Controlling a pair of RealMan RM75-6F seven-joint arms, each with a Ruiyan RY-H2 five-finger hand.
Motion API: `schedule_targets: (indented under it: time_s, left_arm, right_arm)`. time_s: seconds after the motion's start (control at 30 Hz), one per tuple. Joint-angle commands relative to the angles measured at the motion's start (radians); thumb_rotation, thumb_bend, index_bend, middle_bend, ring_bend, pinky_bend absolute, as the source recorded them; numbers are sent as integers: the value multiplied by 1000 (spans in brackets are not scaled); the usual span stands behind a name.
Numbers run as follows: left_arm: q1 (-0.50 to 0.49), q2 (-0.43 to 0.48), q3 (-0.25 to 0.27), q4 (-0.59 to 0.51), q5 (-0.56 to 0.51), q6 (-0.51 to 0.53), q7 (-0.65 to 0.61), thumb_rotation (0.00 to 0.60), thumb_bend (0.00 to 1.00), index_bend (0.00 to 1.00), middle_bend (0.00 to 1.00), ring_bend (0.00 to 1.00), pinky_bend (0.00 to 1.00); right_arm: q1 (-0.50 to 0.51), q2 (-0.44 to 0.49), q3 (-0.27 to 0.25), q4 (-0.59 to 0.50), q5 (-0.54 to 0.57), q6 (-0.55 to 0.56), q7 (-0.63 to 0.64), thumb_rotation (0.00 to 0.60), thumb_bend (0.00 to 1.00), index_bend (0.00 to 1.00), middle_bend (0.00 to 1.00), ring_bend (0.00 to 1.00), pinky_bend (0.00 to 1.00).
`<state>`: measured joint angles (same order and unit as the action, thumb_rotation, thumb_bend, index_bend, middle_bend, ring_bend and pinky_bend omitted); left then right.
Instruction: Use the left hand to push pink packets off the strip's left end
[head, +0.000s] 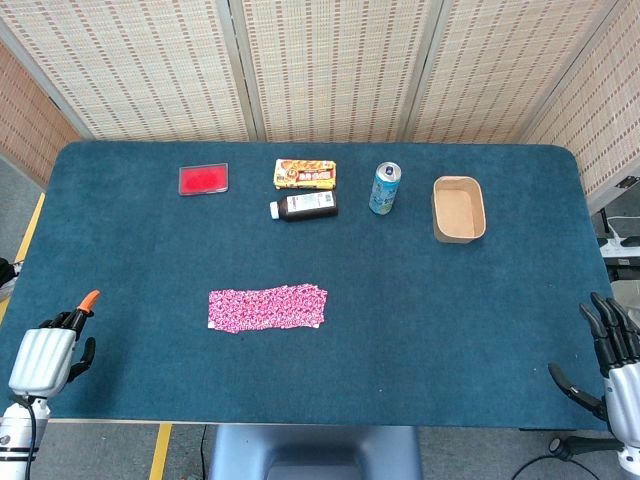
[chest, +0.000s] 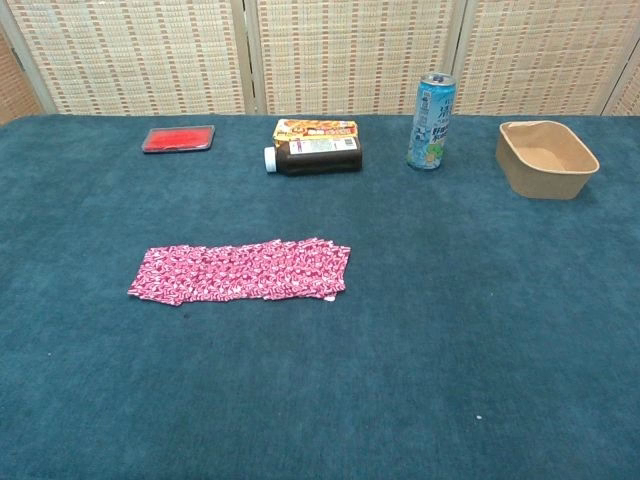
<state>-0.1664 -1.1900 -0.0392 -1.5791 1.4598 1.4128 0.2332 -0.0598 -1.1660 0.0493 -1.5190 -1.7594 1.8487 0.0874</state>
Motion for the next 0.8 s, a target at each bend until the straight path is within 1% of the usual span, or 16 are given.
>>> schedule_targets:
  time_s: [0.03,0.33,0.43,0.47,0.53,0.57,0.63,0.7,0.8]
  left_arm:
    - [0,0,1,0,1,-1,0,600,556,0,313,342,528]
    - [-7,-4,0,7,-1,-14,-1,600,556,0,315,343,528]
    - [-13,-9,-1,14,-5,-25,8,600,570,0,336,359,529]
    - [-16,-13,-1,16,-7,-30,18,600,585,0,370,377,529]
    - [-22,-18,-1,15,-7,-37,36,600,636,0,479,445,542]
    - [-30,-23,-1,15,-6,-48,49,600,685,0,565,507,560]
    - [-50,-29,0,15,-4,-80,59,600,786,0,688,614,606]
    - [-80,-37,-2,10,-11,-133,69,600,855,0,733,658,630]
    - [-130,-51,-15,3,-34,-210,91,600,884,0,741,666,630]
  right_arm:
    - [0,0,-1,-1,0,-3,-4,600,151,0,0,0,170]
    - [0,-4,-4,4,-11,3,-6,600,151,0,0,0,170]
    - [0,-5,0,2,-4,2,-7,600,151,0,0,0,170]
    - [0,-3,0,0,0,-1,-7,600,151,0,0,0,170]
    - [-2,-1,-2,-3,-1,-1,-6,600,151,0,0,0,170]
    - [-3,-1,-3,-2,-4,4,-6,600,151,0,0,0,170]
    - [-6,-3,-5,2,-14,14,-3,600,151,0,0,0,170]
    - [-7,-6,-5,8,-21,24,4,600,151,0,0,0,170]
    - [-7,-8,-2,12,-18,27,8,600,152,0,0,0,170]
